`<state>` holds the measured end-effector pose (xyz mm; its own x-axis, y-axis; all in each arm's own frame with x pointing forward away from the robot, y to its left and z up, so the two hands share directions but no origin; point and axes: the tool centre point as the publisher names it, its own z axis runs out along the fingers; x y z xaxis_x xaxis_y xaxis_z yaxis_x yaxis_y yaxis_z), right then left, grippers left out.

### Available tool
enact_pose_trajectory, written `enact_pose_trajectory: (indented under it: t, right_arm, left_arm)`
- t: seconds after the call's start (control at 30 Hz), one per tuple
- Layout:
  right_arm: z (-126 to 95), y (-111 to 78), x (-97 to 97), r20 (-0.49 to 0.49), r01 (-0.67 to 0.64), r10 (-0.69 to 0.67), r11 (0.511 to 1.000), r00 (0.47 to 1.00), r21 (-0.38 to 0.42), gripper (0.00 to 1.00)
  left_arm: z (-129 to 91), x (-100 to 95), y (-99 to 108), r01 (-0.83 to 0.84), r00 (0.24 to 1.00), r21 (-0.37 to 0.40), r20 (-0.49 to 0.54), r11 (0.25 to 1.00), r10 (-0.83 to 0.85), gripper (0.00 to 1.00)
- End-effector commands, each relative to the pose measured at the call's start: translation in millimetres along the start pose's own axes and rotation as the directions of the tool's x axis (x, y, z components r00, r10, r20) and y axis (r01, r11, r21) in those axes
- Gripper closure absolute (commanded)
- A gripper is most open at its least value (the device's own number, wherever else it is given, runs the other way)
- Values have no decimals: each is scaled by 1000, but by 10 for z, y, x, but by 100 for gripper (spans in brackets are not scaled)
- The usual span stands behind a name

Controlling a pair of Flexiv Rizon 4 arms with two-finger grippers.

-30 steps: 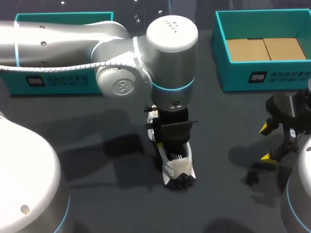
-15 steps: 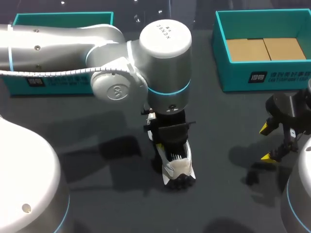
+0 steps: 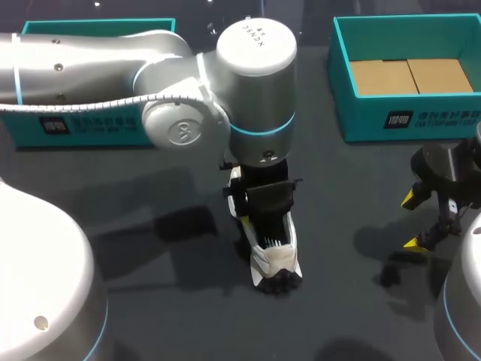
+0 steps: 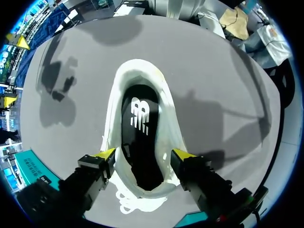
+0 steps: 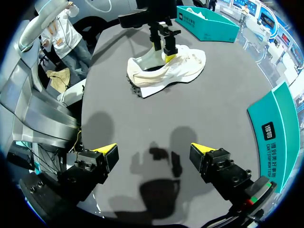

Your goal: Take the shoe out of the shoebox, open the shoe tongue, remove and reinsert the insole, then place the shoe into the shoebox

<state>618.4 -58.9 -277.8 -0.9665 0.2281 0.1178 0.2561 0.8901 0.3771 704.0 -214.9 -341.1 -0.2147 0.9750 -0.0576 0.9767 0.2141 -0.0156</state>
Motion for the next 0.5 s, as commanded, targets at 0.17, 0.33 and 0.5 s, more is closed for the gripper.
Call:
enact_pose_trajectory:
  t: [0.17,0.33,0.5]
  right_arm:
    - [2,-1,11,2,0,0,1000,1000,1,0]
    - [2,-1,11,2,0,0,1000,1000,1,0]
    - [2,-1,11,2,0,0,1000,1000,1,0]
  left_arm:
    - [7,7,60,-11,999,10,-32,1000,11,5]
    - [-4,31,141,0,999,13,-39,1000,1,8]
    - [-34,32,215,15,999,19,-35,1000,-14,15]
